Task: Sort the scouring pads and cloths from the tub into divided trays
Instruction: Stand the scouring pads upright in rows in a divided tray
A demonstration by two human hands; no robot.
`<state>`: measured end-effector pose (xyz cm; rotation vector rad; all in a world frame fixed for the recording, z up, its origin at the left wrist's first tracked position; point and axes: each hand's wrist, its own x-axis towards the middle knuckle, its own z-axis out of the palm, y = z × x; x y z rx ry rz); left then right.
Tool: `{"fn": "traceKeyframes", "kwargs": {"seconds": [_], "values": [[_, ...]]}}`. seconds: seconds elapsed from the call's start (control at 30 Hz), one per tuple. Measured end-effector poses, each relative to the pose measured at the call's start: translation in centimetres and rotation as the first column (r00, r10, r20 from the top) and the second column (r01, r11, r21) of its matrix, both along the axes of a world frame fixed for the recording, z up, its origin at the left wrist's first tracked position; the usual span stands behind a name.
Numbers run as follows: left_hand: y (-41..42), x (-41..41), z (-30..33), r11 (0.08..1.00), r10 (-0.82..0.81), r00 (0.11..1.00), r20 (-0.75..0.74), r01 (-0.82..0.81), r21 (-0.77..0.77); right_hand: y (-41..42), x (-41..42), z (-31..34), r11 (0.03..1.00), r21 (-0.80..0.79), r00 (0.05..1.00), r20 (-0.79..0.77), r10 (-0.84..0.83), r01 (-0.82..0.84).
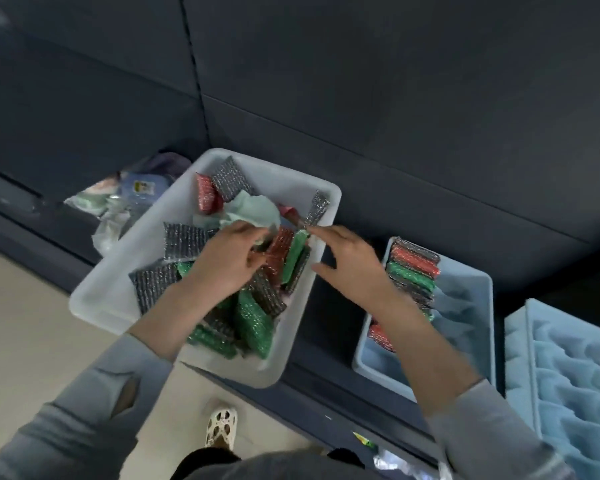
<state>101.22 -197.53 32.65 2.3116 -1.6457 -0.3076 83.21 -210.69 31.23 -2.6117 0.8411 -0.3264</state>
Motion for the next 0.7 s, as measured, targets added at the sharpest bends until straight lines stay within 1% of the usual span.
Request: {"fn": "traceKeyframes", "kwargs": {"seconds": [0.03, 0.1, 0.2, 0.23, 0.3, 0.37, 0.43, 0.5, 0.57, 0.6, 0.63, 0.7], "values": [[0.1, 1.4, -0.6, 0.998, -0.037, 0.999, 0.008, 0.036, 0.052, 0.4, 1.7, 0.1, 1.000, 0.022, 0.996, -0.086, 0.015, -0.013], [-0.3, 3.3, -1.9, 0.982, -0.132, 0.991, -0.019, 0.134, 0.137, 1.0, 4.6, 0.2, 0.998, 0.053, 0.973, -0.232, -0.006, 0.019], [-1.3, 4.1, -3.6, 0.930, -0.281, 0.956, -0.091, 0.294, 0.219, 1.8, 7.6, 0.2, 0.997, -0.023, 0.927, -0.367, -0.077, 0.074], [-1.5, 4.1, -4.1, 0.913, -0.319, 0.944, -0.083, 0.329, 0.242, 2.0, 8.2, 0.1, 0.995, -0.041, 0.908, -0.406, -0.100, 0.091], [-1.8, 4.3, -4.8, 0.891, -0.349, 0.935, -0.060, 0.351, 0.287, 2.2, 9.0, -0.3, 0.991, -0.054, 0.871, -0.472, -0.131, 0.120], [-1.7, 4.7, -4.9, 0.888, -0.350, 0.934, -0.071, 0.355, 0.291, 2.1, 9.1, -0.8, 0.989, -0.063, 0.858, -0.492, -0.150, 0.137], [-1.3, 5.2, -4.5, 0.886, -0.367, 0.921, -0.130, 0.388, 0.254, 1.8, 8.9, -1.2, 0.987, -0.070, 0.868, -0.471, -0.161, 0.146], [-0.6, 5.8, -3.9, 0.875, -0.381, 0.893, -0.238, 0.432, 0.219, 1.4, 8.6, -1.4, 0.988, -0.081, 0.884, -0.441, -0.155, 0.133], [0.1, 6.1, -3.3, 0.832, -0.399, 0.843, -0.360, 0.498, 0.243, 1.2, 8.5, -1.7, 0.988, -0.108, 0.897, -0.416, -0.148, 0.113], [0.5, 6.2, -3.2, 0.801, -0.418, 0.821, -0.388, 0.535, 0.270, 1.2, 8.5, -1.9, 0.987, -0.124, 0.903, -0.404, -0.145, 0.102], [0.8, 6.3, -3.1, 0.772, -0.444, 0.812, -0.378, 0.561, 0.299, 1.2, 8.6, -2.0, 0.986, -0.136, 0.909, -0.392, -0.140, 0.093], [1.2, 6.2, -3.5, 0.745, -0.484, 0.821, -0.302, 0.568, 0.350, 1.2, 8.6, -2.3, 0.988, -0.138, 0.925, -0.363, -0.113, 0.066]]}}
